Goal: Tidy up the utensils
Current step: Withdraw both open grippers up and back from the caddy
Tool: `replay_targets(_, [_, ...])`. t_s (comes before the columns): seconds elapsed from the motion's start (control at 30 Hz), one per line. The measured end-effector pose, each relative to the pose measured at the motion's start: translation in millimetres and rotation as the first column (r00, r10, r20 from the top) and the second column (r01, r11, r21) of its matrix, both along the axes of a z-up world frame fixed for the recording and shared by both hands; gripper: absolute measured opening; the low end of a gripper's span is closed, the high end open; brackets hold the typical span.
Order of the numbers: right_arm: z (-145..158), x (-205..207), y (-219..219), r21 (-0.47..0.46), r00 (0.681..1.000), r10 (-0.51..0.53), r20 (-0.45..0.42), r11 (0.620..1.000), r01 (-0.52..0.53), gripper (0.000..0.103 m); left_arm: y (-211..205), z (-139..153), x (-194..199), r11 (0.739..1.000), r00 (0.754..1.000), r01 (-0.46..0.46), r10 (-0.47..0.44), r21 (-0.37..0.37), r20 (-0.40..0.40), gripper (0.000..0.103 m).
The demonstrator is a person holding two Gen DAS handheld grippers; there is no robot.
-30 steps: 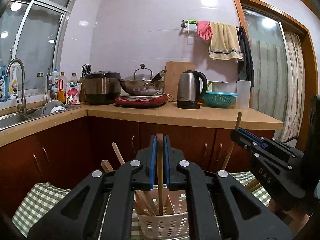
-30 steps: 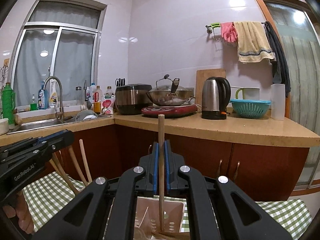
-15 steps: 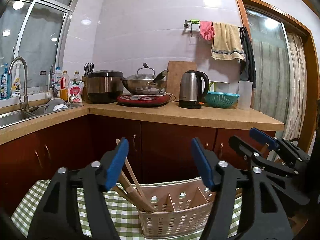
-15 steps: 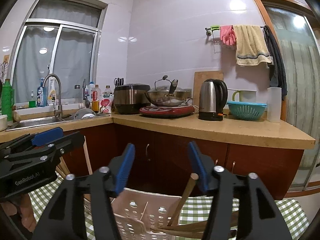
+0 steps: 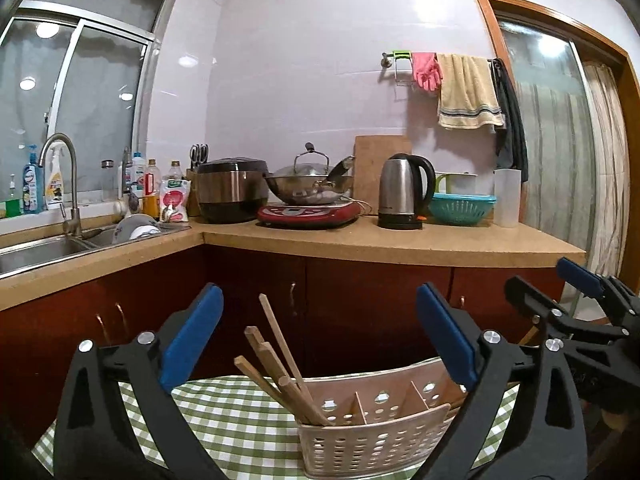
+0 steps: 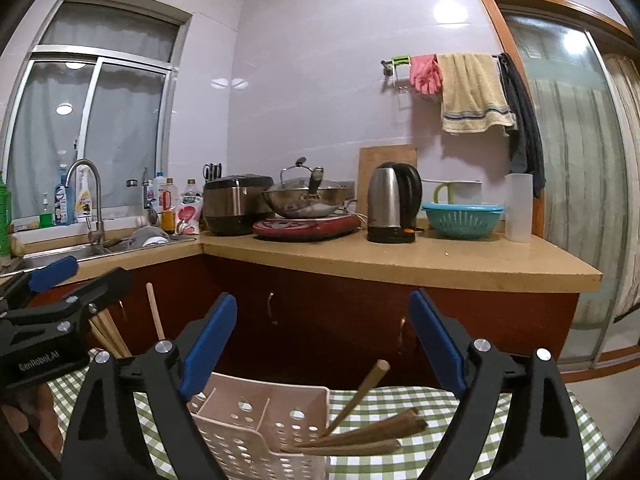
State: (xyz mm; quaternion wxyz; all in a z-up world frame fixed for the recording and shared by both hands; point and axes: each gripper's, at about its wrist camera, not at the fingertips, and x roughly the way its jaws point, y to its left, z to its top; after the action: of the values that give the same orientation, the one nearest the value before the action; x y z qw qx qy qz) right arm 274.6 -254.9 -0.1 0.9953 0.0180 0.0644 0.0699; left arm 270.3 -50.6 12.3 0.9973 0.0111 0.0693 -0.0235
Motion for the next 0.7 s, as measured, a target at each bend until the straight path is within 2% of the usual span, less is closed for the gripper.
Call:
replay_targets(0.3, [4, -8, -8, 0.017, 0.999, -0.039, -0.028, 0.999, 0.039, 0.086, 1, 10, -12, 0.999, 0.999, -0.044, 0.044, 0.019, 0.004, 0.098])
replay_targets(0.57, [5, -24, -6, 0.015, 0.997, -0.039, -0.062, 0.999, 0.040, 0.086, -1, 7, -31, 0.992, 0.996, -0.078, 0.081, 0.098, -0.025, 0.098])
replay_targets(0.7, [5, -36, -4, 0.023, 0.996, -0.033, -0.085, 0.999, 0.035, 0.086, 4, 8, -46, 0.994, 0.996, -0.068, 0.072, 0.086, -0.053, 0.098])
